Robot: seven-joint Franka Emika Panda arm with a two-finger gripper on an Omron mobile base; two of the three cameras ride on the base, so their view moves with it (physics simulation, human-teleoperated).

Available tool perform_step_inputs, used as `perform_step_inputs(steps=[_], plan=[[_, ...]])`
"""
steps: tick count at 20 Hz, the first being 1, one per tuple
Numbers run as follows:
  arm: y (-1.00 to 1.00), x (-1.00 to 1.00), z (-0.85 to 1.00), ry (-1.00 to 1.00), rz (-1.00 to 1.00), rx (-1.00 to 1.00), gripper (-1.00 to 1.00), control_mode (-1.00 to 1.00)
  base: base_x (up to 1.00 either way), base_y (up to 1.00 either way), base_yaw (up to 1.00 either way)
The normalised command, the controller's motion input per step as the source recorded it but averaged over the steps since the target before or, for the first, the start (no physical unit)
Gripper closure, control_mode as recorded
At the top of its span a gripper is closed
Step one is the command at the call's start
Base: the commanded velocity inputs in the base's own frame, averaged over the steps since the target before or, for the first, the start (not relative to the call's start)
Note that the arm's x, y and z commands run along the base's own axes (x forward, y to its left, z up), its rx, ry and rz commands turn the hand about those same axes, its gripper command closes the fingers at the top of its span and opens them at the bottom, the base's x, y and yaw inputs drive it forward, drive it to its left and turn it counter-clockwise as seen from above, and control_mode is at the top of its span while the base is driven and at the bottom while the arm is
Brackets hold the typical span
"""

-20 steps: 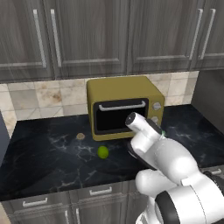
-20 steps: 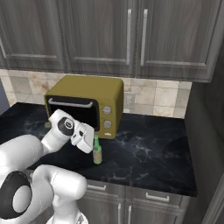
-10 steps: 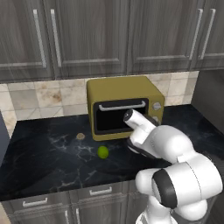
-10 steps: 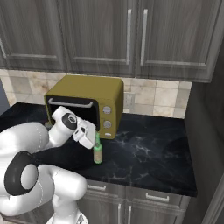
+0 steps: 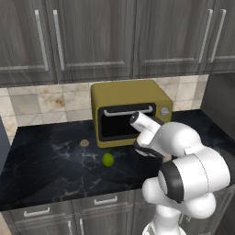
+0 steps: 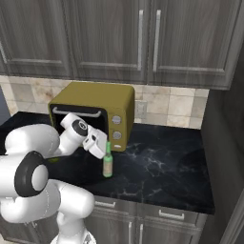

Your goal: Place the beer on the top shelf of the fridge to keep it out of children's reach, and place the lime and garlic on lower shelves for easy access.

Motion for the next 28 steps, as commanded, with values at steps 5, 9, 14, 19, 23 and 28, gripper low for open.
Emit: perform_step_inputs(steps=[5, 9, 14, 19, 23, 28], plan=[[-0.07, 0.07, -0.16, 0.0, 0.0, 0.0, 1.0, -1.0, 0.0, 0.0, 0.0], [0.0, 0.0, -0.01, 0.0, 0.0, 0.0, 1.0, -1.0, 0.0, 0.0, 0.0], [0.0, -0.01, 0.0, 0.0, 0.01, 0.0, 1.0, -1.0, 0.0, 0.0, 0.0], [0.01, -0.21, 0.15, 0.0, 0.1, 0.0, 1.0, -1.0, 0.0, 0.0, 0.0], [0.0, -0.34, 0.43, -0.02, 0.17, 0.0, 1.0, -1.0, 0.0, 0.0, 0.0], [0.0, -0.51, 0.6, -0.07, 0.23, 0.0, 1.0, -1.0, 0.0, 0.0, 0.0]])
